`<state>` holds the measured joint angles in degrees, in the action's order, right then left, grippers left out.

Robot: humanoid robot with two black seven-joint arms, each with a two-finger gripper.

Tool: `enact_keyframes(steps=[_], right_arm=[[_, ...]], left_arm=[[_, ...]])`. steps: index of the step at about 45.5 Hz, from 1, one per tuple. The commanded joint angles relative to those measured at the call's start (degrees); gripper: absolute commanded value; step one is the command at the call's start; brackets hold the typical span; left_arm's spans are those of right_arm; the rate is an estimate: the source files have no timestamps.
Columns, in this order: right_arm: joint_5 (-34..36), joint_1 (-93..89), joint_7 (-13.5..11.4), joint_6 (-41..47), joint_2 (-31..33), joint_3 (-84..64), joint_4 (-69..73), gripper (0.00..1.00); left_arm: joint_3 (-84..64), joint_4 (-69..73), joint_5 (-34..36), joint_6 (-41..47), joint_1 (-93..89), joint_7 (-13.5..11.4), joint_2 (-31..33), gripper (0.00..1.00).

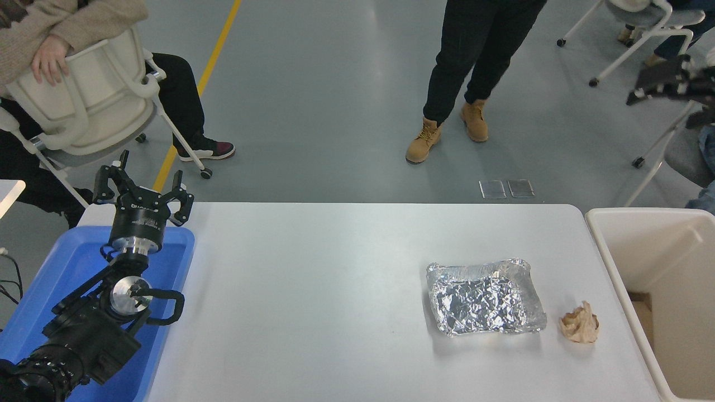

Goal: Pick up paper cup place in dustbin

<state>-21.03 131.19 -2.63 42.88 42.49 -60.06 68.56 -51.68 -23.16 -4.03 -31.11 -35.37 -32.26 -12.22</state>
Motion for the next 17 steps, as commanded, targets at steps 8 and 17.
enact_keyframes(steps=[8, 17], right_arm=[[-1.29, 12.86, -0.01, 2.12, -2.85, 0.64, 15.64, 1.00], [-0.68, 13.30, -0.01, 2.12, -3.99, 0.82, 16.96, 1.00]], left_arm=[[0.00, -0.05, -0.01, 0.00, 0.04, 0.00, 0.00, 0.99], [0.00, 0.04, -0.01, 0.00, -0.05, 0.00, 0.00, 0.99]])
